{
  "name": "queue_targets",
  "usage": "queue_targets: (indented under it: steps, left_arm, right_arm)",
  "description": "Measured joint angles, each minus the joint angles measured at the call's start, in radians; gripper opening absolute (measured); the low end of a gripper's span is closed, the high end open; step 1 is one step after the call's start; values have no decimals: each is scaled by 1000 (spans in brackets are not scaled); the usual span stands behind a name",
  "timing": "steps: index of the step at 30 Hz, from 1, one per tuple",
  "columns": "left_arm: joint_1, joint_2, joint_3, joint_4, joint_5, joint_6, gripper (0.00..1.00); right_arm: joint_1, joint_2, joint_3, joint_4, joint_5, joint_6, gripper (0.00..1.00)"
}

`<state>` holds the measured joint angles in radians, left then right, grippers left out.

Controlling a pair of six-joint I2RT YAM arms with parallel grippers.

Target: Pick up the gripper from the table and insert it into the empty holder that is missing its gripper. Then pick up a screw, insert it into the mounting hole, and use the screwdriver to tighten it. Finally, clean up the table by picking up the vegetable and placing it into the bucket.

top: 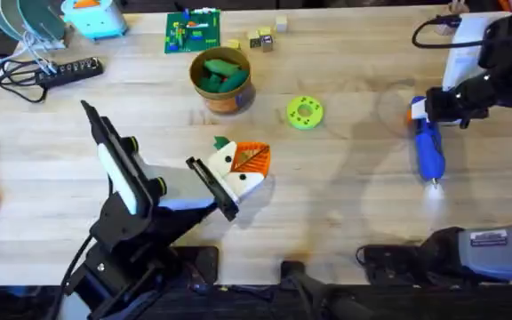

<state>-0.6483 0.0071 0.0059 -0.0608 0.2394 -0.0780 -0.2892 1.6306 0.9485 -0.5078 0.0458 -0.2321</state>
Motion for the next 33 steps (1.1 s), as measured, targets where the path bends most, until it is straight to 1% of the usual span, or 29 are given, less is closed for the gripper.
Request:
queue_targets:
  steps: [7, 12, 15, 19, 23, 26, 29, 33]
  left_arm:
    - [0, 0, 0, 0, 0, 0, 6]
    - [0, 0, 0, 0, 0, 0, 6]
    - [0, 0, 0, 0, 0, 0, 6]
    - [0, 0, 0, 0, 0, 0, 6]
    - [0, 0, 0, 0, 0, 0, 6]
    - [0, 0, 0, 0, 0, 0, 6]
    - [0, 0, 0, 0, 0, 0, 6]
    - [0, 0, 0, 0, 0, 0, 6]
  right_arm:
    - [0, 2, 17, -49, 2, 0, 24]
    - [0, 1, 50, -131, 2, 16, 23]
    - [0, -31, 64, -141, 2, 45, 23]
    - [0, -171, 66, -133, -29, 66, 23]
    - [0, -347, 72, -102, -85, 80, 23]
    - [0, -472, 71, -61, -152, 98, 23]
    - [0, -587, 41, 57, -260, 127, 23]
    - [27, -717, -68, 267, -428, 202, 23]
